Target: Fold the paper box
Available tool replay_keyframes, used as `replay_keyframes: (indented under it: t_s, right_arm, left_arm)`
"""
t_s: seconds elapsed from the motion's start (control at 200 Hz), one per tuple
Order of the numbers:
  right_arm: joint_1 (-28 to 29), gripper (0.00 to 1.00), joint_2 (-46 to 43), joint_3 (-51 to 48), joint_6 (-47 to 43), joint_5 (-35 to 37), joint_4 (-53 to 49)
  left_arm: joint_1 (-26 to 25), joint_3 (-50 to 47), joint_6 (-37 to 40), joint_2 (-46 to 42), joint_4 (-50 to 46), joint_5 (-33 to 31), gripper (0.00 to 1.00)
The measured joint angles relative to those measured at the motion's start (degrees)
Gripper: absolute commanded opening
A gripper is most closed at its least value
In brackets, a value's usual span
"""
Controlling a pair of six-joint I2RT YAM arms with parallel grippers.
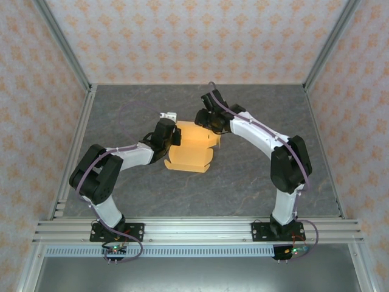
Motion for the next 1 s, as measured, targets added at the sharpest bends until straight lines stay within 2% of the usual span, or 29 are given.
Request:
replay_keyframes:
  t_s: [0.26, 0.4, 0.706, 1.001]
  right_arm:
    - [-0.48, 0.54, 0.00, -2.73, 3.56, 0.24, 2.40]
    - [-0.48, 0.49, 0.00, -2.82, 3.91, 0.48, 2.80]
    - [-0.61, 0.32, -0.04, -5.79, 7.43, -0.83, 8.39]
    - [-1.07, 0.31, -2.82, -8.66, 8.55, -1.29, 11.04]
  left_arm:
    - [-0.15, -0.07, -0.87, 0.00, 0.07, -0.35, 0.00]
    - [-0.48, -0.07, -1.31, 0.00, 0.39, -0.35, 0.00]
    - [-0.46, -0.33, -1.33, 0.00, 0.39, -0.76, 0.00]
    - [-0.48, -0.37, -1.49, -0.20, 0.57, -0.96, 0.00]
